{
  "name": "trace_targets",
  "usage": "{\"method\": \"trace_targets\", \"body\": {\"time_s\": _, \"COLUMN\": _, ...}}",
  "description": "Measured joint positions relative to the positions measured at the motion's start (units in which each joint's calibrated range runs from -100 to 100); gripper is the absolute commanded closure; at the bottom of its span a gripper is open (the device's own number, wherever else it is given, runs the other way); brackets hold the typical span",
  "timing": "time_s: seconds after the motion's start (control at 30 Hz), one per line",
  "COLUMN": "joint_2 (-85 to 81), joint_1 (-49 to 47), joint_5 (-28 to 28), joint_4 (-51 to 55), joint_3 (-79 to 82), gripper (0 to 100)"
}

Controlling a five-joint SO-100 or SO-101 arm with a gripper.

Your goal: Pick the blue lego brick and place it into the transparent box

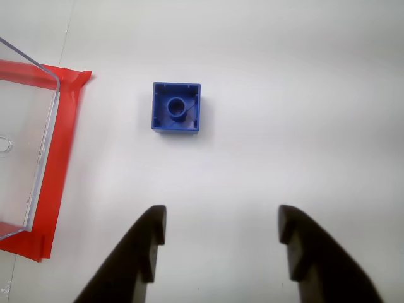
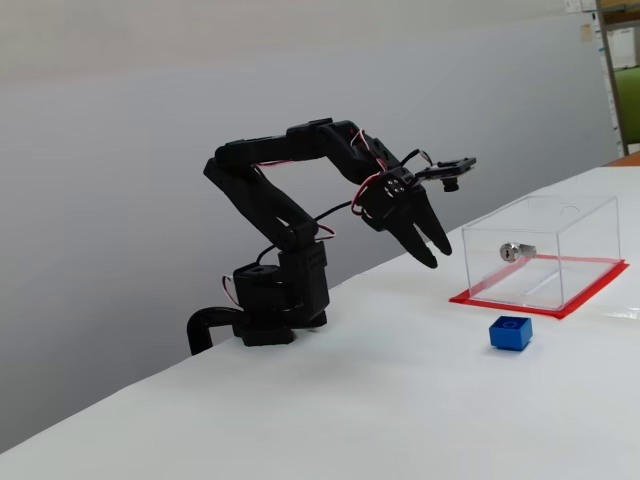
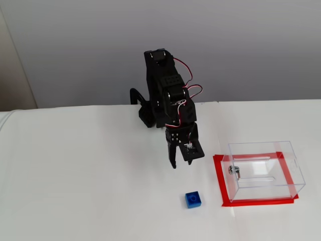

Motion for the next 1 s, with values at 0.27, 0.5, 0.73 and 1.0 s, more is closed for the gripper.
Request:
{"method": "trace_targets", "body": {"time_s": 0.27, "joint_2": 8.5, "joint_1": -0.1, "joint_5": 2.4, "joint_4": 0.1, "joint_3": -6.7, "gripper": 70}}
{"method": "trace_targets", "body": {"time_s": 0.5, "joint_2": 16.6, "joint_1": -0.2, "joint_5": 4.8, "joint_4": 0.1, "joint_3": -13.8, "gripper": 70}}
{"method": "trace_targets", "body": {"time_s": 0.73, "joint_2": 25.4, "joint_1": -1.5, "joint_5": 4.8, "joint_4": 0.1, "joint_3": -19.0, "gripper": 70}}
{"method": "trace_targets", "body": {"time_s": 1.0, "joint_2": 30.5, "joint_1": -2.5, "joint_5": 4.8, "joint_4": 0.1, "joint_3": -23.1, "gripper": 70}}
